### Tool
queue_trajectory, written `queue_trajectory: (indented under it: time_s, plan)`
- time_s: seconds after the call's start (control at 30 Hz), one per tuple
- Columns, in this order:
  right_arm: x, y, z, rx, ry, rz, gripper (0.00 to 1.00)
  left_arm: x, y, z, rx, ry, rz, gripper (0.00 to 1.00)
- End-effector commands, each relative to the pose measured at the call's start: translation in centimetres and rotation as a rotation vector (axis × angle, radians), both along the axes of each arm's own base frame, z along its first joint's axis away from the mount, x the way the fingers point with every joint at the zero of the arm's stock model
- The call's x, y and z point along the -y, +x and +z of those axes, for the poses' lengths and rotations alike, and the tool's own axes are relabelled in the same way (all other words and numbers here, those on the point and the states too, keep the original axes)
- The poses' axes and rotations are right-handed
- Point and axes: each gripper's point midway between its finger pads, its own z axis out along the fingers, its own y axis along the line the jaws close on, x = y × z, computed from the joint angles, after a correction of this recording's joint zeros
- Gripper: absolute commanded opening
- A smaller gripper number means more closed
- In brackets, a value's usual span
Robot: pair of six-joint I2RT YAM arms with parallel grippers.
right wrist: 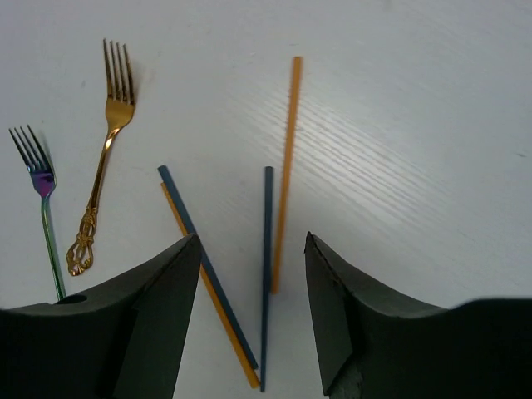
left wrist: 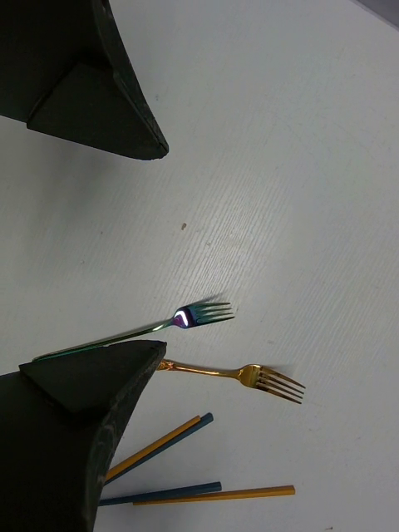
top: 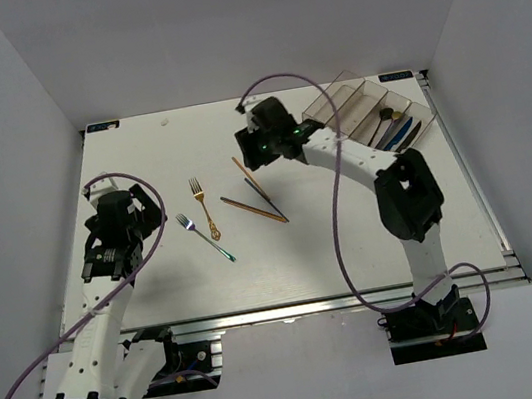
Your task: Sort the eating utensils into containers
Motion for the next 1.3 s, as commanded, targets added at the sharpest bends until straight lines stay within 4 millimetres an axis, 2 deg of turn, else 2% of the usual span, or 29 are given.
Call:
queue_trajectory:
  time_s: [0.0, 0.03, 0.07, 0.17, 0.23, 0.37, 0.4, 0.47, 0.53, 0.77, 1.07, 1.23, 1.27]
  plan:
    - [-0.1, 1.4, -1.6, 0.034, -0.117, 0.01, 0.58, -0.2, 0.0, 0.5, 0.009, 0.004, 0.012, 0.98]
    - [-1.5, 1.4, -0.9, 0.051, -0.102, 0.029, 0.56, -0.2, 0.1, 0.6, 0.011, 0.004, 0.012, 0.98]
    - [-1.8, 1.8, -2.5, 0.044, -0.129, 0.015, 0.53, -0.2, 0.1, 0.6, 0.009, 0.004, 0.012, 0.98]
    - [-3.5, 3.1, -3.6, 0.086, -0.132, 0.021, 0.43, -0.1, 0.0, 0.5, 0.009, 0.002, 0.01, 0.98]
    - [-4.0, 3.8, -4.3, 0.095, -0.138, 0.01, 0.42, -0.1, 0.0, 0.6, 0.011, 0.002, 0.01, 0.98]
    - [-4.9, 5.3, -7.1, 0.1, -0.163, 0.009, 0.41, 0.0, 0.0, 0.6, 0.012, 0.0, 0.003, 0.98]
    - [-5.4, 5.8, -6.8, 0.112, -0.155, 0.014, 0.41, 0.0, 0.1, 0.7, 0.015, 0.0, 0.003, 0.98]
    - [-5.8, 6.2, -7.9, 0.1, -0.167, 0.028, 0.41, 0.0, 0.0, 0.7, 0.014, 0.0, 0.003, 0.98]
    - [-5.9, 6.2, -8.7, 0.093, -0.173, 0.028, 0.41, 0.0, 0.0, 0.7, 0.017, 0.0, 0.003, 0.98]
    - [-6.7, 6.2, -8.3, 0.107, -0.136, 0.033, 0.39, 0.2, 0.0, 0.8, 0.019, -0.005, -0.006, 0.98]
    - [-6.5, 5.8, -12.2, 0.037, -0.211, 0.055, 0.33, 0.3, 0.0, 1.0, 0.027, -0.008, -0.012, 0.98]
    - [-6.0, 5.4, -13.5, 0.006, -0.238, 0.063, 0.32, 0.3, 0.1, 0.9, 0.023, -0.01, -0.015, 0.98]
    - [-5.9, 5.2, -13.8, 0.0, -0.244, 0.067, 0.28, 0.3, 0.0, 0.9, 0.024, -0.01, -0.015, 0.98]
